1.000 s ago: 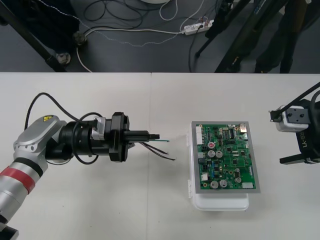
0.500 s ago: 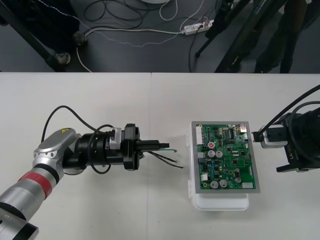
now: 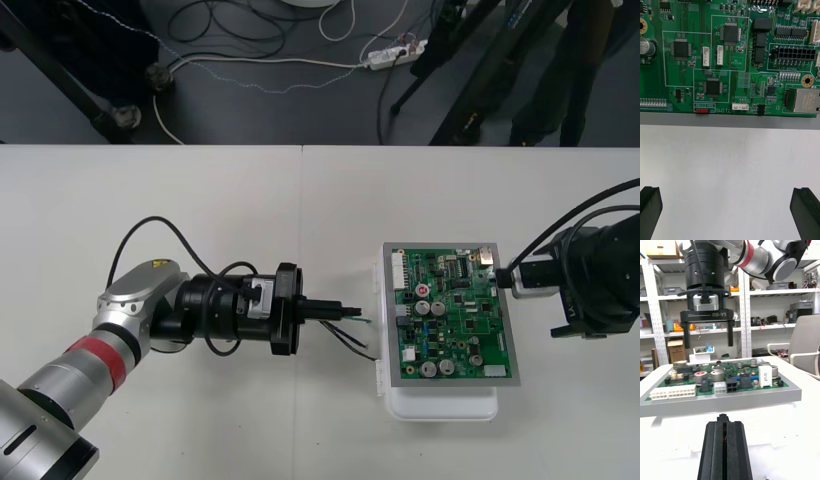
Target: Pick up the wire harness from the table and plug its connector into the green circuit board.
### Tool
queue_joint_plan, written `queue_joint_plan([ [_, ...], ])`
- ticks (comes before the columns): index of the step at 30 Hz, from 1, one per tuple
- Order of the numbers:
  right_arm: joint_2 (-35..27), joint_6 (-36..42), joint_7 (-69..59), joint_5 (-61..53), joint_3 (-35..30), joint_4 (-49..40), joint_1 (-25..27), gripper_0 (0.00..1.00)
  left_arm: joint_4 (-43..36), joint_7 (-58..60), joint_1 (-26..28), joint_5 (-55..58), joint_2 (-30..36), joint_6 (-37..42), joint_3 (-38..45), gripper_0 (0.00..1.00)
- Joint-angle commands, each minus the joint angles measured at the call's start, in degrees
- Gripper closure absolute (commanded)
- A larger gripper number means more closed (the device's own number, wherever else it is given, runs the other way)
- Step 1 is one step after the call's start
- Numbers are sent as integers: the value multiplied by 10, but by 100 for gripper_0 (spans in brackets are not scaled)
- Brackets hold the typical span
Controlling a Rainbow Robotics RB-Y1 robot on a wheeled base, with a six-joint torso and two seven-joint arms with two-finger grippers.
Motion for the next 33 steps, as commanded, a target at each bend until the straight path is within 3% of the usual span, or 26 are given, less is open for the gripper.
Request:
queue_joint_plan([
  [1,28,-3,-8,39,27,-13,-17,0,-2,-19,-23,3,-26,-33,-11,100],
  [19,80,-3,-7,98,55,35,-16,0,-2,-16,-23,14,-53,-33,-11,100],
  [33,84,-3,2,113,73,30,-23,0,-2,-5,-23,13,-70,-33,-14,100],
])
